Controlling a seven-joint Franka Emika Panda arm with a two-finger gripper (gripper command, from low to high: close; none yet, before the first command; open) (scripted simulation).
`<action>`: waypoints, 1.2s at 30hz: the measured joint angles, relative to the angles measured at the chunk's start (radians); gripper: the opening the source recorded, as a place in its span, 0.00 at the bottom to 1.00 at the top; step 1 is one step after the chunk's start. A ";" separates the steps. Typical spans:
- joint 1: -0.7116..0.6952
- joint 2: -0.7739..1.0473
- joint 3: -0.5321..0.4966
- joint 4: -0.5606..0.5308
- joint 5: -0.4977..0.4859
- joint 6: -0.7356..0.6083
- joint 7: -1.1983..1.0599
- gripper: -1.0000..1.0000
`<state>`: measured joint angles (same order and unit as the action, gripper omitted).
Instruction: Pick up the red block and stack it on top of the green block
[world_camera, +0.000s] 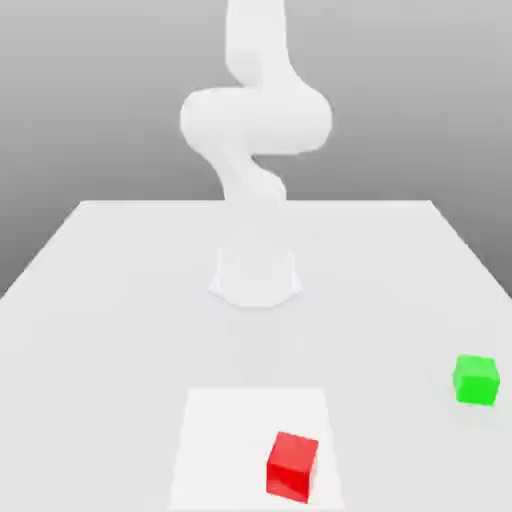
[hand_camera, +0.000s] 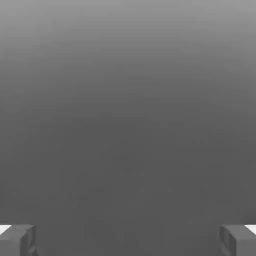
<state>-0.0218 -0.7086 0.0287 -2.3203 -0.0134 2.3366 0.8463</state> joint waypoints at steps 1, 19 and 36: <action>-0.009 0.039 0.012 -0.009 -0.006 0.016 0.020 0.50; -0.073 0.695 0.125 -0.154 -0.097 0.278 0.349 0.50; -0.017 1.083 0.078 -0.170 -0.127 0.525 0.455 0.00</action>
<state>-0.0385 0.3745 0.1066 -2.4899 -0.1408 2.8614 1.3012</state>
